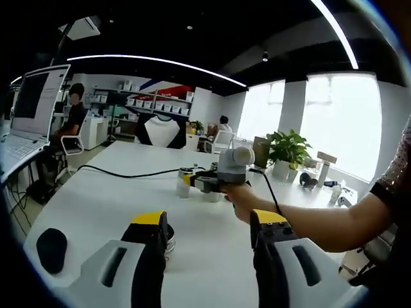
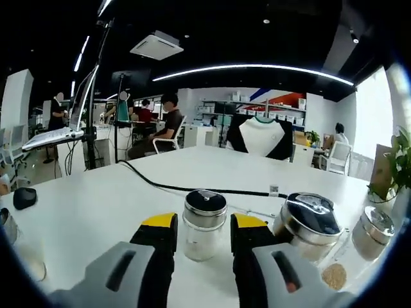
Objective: Rotate the seasoning bottle until the label or dispensing opening points toward the visible target arrow and the bottle remains upright within the marked orientation range
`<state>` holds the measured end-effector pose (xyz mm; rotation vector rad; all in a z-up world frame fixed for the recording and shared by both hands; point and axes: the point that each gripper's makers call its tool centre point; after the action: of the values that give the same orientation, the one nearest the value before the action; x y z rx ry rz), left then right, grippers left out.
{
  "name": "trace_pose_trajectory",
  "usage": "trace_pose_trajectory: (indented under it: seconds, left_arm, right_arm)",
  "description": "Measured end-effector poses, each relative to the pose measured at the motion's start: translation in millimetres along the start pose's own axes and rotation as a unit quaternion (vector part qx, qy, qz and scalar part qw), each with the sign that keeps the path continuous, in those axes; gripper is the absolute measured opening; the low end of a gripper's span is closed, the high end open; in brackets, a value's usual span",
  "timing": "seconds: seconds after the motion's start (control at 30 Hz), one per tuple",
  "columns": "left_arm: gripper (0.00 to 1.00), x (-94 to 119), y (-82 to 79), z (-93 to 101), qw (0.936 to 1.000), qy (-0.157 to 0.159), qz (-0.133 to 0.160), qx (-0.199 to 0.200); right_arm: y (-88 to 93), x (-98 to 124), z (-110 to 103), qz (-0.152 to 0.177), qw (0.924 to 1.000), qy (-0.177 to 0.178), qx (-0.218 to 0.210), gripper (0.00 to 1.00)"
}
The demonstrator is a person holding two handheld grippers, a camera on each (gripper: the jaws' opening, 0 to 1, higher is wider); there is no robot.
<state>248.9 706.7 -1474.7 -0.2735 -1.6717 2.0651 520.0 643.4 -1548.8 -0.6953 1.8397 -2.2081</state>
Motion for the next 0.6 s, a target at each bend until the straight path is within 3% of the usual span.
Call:
trace_pose_trajectory:
  seconds: [0.33, 0.6]
  left_arm:
    - [0.55, -1.2, 2.0, -1.7, 1.0000, 0.001, -0.005, 0.002]
    - [0.54, 5.0, 1.8, -4.6, 0.9999, -0.007, -0.007, 0.001]
  right_arm:
    - [-2.6, -24.2, -5.4, -0.004, 0.9998, -0.004, 0.017, 0.34]
    - [-0.9, -29.5, -4.2, -0.011, 0.9999, 0.003, 0.012, 0.34]
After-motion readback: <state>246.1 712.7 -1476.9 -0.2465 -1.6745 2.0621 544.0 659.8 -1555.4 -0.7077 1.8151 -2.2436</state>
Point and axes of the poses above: the point that each gripper's makers call its tool centre point, and the gripper's own axes: x roughly backward along the fingers, z roughly to its right, y roughly out of its underside, and after that the axes turned 5 degrees about y, right-handed
